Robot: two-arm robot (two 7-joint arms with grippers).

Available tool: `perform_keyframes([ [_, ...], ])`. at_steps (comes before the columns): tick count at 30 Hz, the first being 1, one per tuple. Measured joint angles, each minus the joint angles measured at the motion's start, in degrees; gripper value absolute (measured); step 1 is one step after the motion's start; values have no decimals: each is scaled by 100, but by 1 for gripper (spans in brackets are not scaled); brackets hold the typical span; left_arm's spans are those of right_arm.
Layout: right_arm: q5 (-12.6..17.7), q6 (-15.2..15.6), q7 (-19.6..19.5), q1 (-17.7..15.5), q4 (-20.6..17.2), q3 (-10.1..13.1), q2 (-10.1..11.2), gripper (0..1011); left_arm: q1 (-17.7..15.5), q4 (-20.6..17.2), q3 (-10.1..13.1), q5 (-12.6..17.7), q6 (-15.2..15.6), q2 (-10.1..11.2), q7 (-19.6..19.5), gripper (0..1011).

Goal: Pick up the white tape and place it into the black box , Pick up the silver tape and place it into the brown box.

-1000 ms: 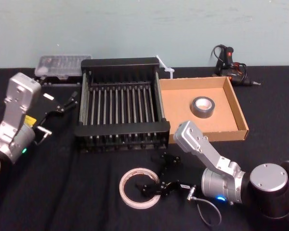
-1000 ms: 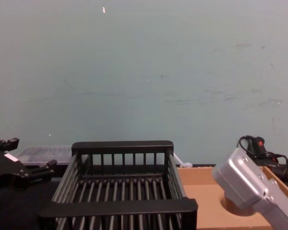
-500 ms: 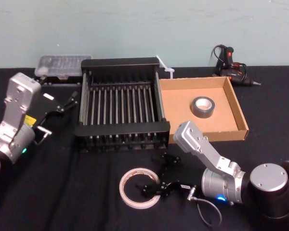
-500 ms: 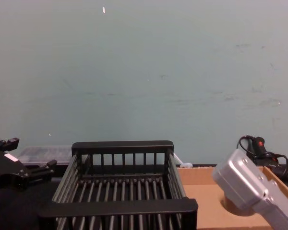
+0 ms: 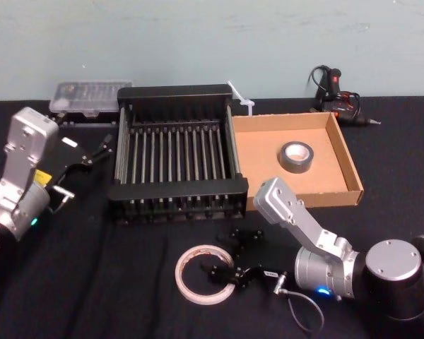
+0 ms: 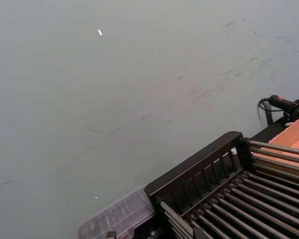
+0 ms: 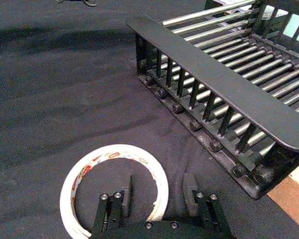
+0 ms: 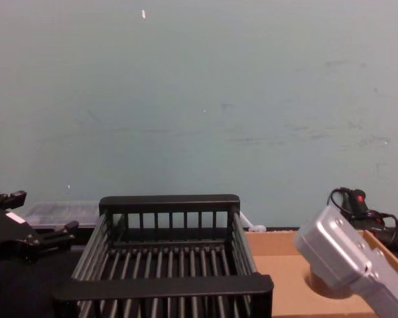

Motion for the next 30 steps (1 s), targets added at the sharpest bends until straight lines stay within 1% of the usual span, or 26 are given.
perform_keyframes([
  [4,0,-2,-1,-2,-1,0,0,574,0,0,0,0,0,0,0,1001],
  [6,0,-3,-2,-3,-1,0,0,492,0,0,0,0,0,0,0,1001],
  [8,0,-3,-3,-3,-1,0,1,452,0,0,0,0,0,0,0,1001],
  [10,0,-3,-5,-4,-1,0,1,369,0,0,0,0,0,0,0,1001],
  [11,0,-3,-6,-4,-1,0,1,351,0,0,0,0,0,0,0,1001],
  [13,-1,-2,-10,-3,-1,0,1,273,0,0,0,0,0,0,0,1001],
  [14,-1,-3,-10,-3,-1,0,1,273,0,0,0,0,0,0,0,1001],
  [15,-1,-3,-11,-4,-1,0,1,191,0,0,0,0,0,0,0,1001],
  [19,-2,-2,-12,-3,-1,0,1,109,0,0,0,0,0,0,0,1001],
  [30,-2,-3,-11,-4,-1,0,0,104,0,0,0,0,0,0,0,1001],
])
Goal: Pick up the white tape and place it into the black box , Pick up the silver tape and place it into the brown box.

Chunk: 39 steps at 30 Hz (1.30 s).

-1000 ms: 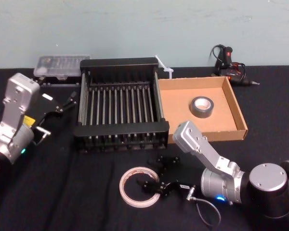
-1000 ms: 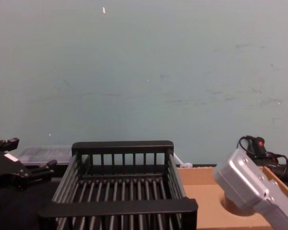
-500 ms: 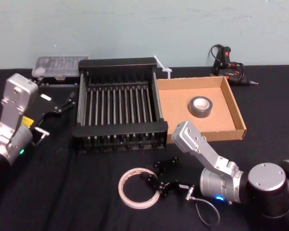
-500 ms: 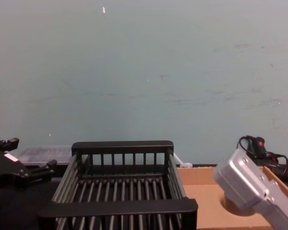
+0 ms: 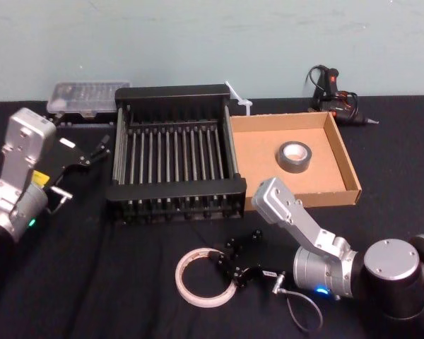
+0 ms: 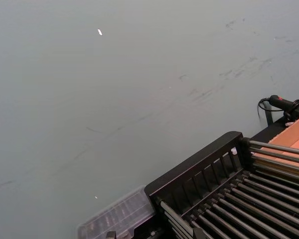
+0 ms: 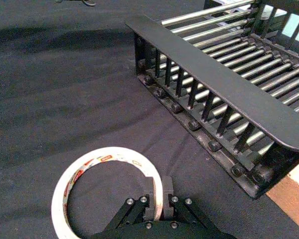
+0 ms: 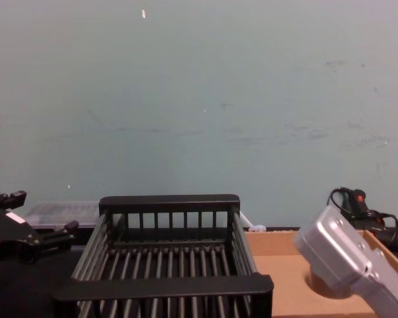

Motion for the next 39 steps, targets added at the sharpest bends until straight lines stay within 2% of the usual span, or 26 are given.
perform_keyframes([
  [39,2,-5,22,9,17,-7,-9,104,0,0,0,0,0,0,0,1001],
])
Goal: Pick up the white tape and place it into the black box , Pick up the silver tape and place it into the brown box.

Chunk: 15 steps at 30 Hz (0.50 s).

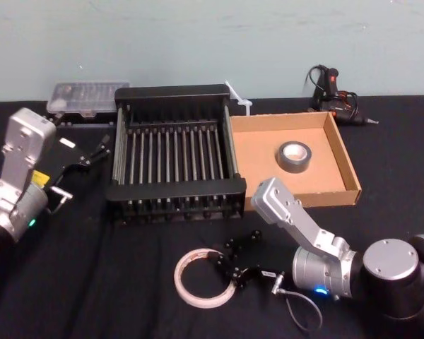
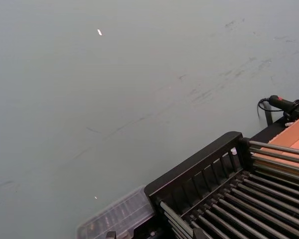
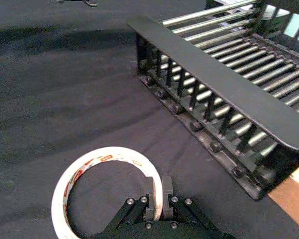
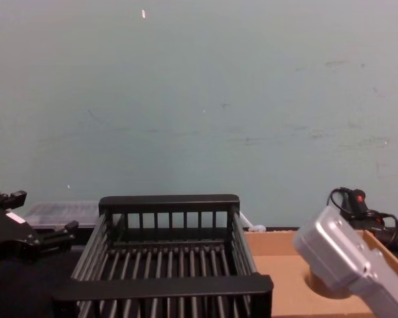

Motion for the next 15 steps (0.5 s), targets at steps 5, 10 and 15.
perform_keyframes([
  [5,25,-50,114,44,62,-24,-38,104,0,0,0,0,0,0,0,1001],
  [10,109,-125,188,21,-6,4,3,104,0,0,0,0,0,0,0,1001],
  [15,208,-246,222,-61,-234,71,109,104,0,0,0,0,0,0,0,1001],
])
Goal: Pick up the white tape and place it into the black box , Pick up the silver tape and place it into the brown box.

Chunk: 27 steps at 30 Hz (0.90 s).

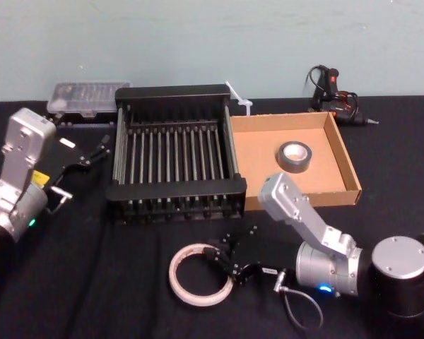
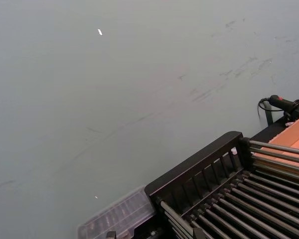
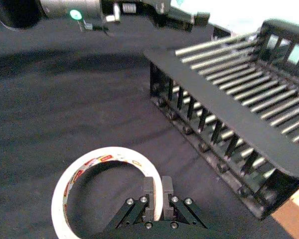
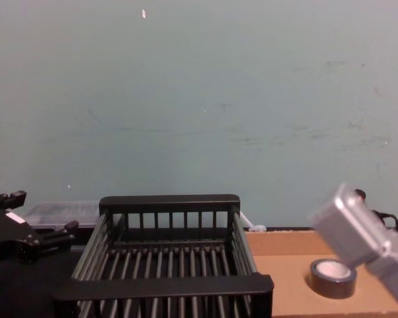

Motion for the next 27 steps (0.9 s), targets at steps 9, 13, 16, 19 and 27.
perform_keyframes([
  [9,171,-111,-103,-232,-564,212,283,104,0,0,0,0,0,0,0,1001],
  [13,227,-178,-166,-326,-711,293,358,104,0,0,0,0,0,0,0,1001],
  [16,278,-291,-208,-404,-789,369,402,104,0,0,0,0,0,0,0,1001],
  [19,328,-426,-238,-481,-862,453,440,104,0,0,0,0,0,0,0,1001],
  [27,419,-600,-314,-624,-1008,617,507,104,0,0,0,0,0,0,0,1001],
])
